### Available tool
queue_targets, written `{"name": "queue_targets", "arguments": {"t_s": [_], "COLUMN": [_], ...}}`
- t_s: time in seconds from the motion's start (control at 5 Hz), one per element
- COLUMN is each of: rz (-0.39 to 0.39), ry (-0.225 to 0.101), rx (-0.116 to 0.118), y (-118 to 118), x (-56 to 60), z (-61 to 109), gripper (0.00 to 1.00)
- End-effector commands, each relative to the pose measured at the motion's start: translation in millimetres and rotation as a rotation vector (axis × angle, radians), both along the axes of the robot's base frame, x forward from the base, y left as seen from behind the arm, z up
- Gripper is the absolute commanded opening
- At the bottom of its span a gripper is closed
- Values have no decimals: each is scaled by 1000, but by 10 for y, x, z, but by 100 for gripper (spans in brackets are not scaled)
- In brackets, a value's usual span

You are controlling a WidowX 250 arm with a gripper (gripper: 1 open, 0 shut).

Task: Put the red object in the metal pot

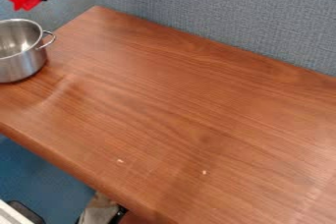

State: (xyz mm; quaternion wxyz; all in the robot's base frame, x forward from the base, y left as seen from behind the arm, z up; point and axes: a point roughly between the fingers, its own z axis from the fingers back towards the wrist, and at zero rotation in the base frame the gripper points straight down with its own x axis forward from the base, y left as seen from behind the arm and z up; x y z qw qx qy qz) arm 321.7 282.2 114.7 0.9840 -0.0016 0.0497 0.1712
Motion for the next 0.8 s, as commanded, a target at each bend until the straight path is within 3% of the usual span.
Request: {"name": "queue_targets", "arguments": {"t_s": [0.0,0.4,0.6], "rz": [60,-2,-66], "ry": [-6,-24,-23], "rx": [75,70,48], "y": [208,288,278], "x": [-50,-168,-150], "z": [96,-256,-307], "gripper": [0,0,0]}}
